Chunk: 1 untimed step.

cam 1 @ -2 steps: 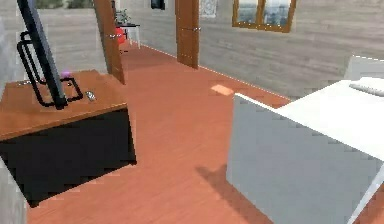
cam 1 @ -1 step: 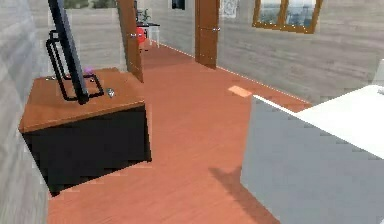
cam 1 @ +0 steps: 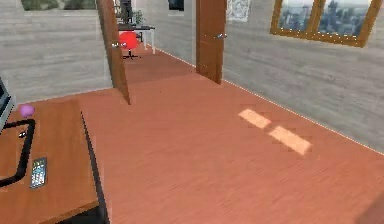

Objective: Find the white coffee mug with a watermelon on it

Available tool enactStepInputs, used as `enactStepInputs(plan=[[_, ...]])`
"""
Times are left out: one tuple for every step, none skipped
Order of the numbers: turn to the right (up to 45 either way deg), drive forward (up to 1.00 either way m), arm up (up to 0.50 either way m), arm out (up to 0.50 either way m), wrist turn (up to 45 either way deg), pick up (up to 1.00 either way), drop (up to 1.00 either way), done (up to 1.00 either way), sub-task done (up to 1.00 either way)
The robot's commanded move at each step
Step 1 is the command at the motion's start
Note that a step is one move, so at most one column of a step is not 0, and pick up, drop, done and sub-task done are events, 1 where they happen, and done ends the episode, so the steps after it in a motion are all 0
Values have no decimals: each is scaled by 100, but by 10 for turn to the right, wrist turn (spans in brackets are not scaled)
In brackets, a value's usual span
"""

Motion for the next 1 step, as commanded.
enactStepInputs(plan=[[-60,0,0,0,0,0,0,0,0]])
